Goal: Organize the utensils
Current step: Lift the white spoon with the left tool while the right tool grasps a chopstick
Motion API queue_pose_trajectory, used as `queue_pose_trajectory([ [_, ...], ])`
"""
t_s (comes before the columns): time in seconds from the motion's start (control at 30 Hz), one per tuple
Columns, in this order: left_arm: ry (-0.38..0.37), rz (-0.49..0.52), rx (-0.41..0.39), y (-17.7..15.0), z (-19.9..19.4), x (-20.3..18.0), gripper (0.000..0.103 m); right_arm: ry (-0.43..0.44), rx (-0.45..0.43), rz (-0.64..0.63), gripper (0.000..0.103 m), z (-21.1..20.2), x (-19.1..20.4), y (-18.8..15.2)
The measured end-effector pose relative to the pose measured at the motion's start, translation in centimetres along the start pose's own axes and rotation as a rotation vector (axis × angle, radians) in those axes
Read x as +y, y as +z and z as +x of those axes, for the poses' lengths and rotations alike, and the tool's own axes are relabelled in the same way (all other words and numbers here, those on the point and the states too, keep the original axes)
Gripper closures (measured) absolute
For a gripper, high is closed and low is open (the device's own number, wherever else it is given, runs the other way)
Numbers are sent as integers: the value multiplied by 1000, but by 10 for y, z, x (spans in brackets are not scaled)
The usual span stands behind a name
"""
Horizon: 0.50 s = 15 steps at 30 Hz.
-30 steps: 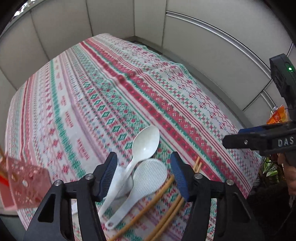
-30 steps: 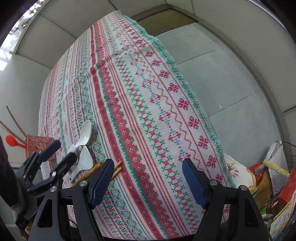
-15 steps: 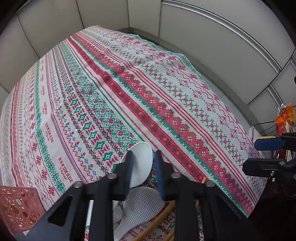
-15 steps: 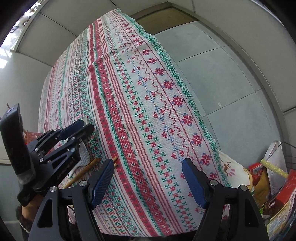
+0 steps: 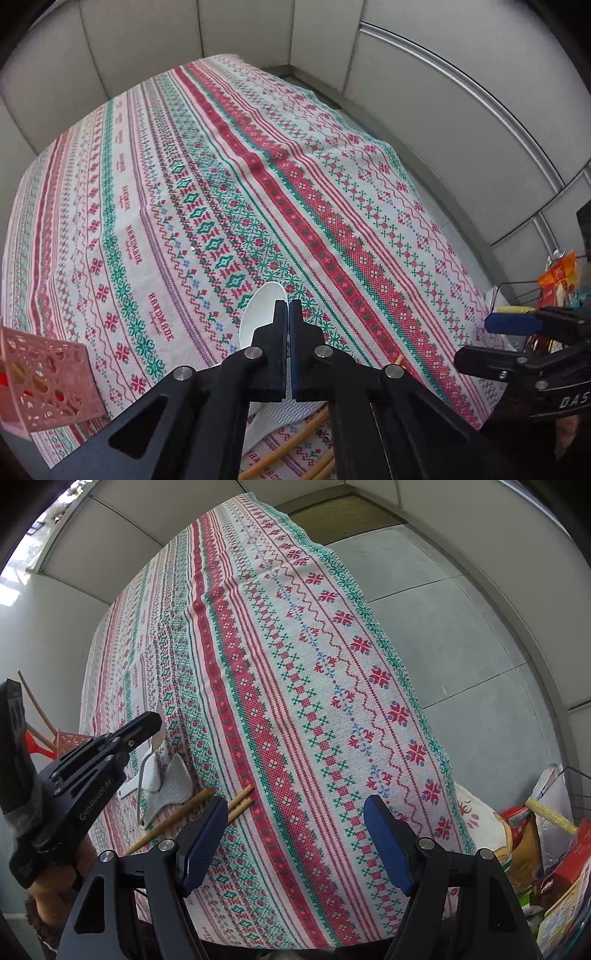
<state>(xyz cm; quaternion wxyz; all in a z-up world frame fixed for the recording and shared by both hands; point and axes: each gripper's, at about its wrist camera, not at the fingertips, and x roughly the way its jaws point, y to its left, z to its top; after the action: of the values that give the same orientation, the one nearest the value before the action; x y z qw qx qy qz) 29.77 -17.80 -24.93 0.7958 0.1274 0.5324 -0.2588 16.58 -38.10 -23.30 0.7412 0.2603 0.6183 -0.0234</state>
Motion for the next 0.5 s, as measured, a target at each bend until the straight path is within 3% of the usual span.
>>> queue_pose_trajectory([
  [0.23,-24,-52,-85,-5,-40,1,103,23,18,-2,27,3,6,-5],
  [0.27,-33,-59,-97,-7,-47,2,103,27,27,3,30,5,7,-5],
  [0.37,-52,-78,-123,-15,-64,6,103,35,76,3,63,18,13,-8],
  [0.5,-58,-84,-152,-30,-85,11,103,70,108,21,78,31,22,-12],
])
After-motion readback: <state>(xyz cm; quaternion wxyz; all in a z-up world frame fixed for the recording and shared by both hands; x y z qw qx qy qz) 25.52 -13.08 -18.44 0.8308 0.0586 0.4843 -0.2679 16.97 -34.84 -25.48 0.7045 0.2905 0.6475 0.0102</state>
